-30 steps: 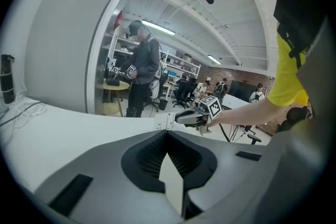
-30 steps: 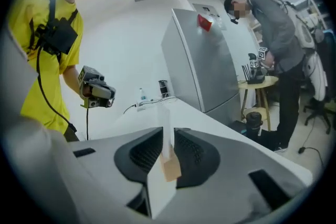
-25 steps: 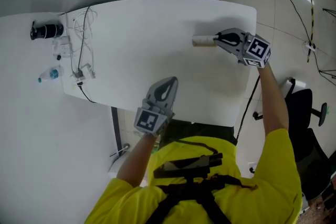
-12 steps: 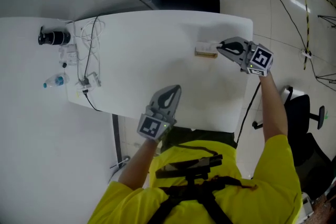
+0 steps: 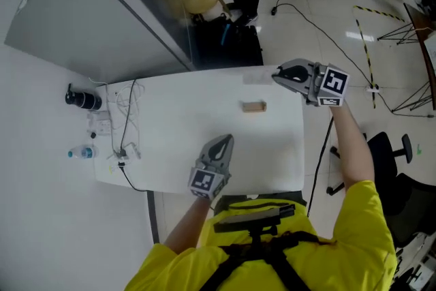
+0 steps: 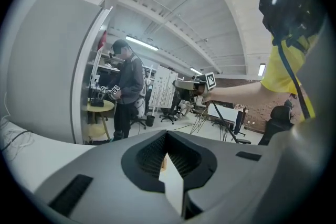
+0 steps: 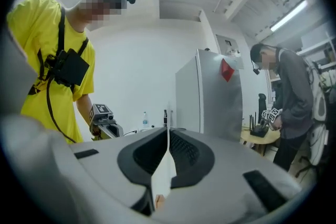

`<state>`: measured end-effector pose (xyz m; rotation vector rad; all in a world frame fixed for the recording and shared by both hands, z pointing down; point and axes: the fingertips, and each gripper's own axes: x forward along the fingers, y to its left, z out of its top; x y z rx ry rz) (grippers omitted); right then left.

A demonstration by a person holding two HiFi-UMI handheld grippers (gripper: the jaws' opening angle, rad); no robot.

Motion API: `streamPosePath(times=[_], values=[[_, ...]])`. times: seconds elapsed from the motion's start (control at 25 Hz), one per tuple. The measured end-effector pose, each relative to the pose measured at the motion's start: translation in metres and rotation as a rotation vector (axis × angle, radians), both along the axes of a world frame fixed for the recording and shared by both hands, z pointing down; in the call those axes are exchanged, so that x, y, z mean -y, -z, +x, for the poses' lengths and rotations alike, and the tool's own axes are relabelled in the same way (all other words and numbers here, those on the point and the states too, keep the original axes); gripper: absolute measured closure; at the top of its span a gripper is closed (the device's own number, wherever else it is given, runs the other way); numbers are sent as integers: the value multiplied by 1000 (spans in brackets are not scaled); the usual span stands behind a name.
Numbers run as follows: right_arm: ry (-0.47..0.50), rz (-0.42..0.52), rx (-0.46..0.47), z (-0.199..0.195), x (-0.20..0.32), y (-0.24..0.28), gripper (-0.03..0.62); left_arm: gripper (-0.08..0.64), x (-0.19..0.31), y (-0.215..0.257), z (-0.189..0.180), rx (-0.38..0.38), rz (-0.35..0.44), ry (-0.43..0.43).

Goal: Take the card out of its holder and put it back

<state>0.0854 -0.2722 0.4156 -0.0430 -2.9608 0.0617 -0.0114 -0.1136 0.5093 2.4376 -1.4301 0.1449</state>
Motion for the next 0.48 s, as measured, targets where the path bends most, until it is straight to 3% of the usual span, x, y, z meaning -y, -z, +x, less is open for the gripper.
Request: streamPosePath(times=[0.24, 0.48], values=[[-13, 73, 2, -6, -15, 41, 575, 560, -10, 10, 0, 16, -2, -30], [-14, 69, -8, -11, -23, 40, 575, 560, -15, 8, -5, -4, 12, -27]])
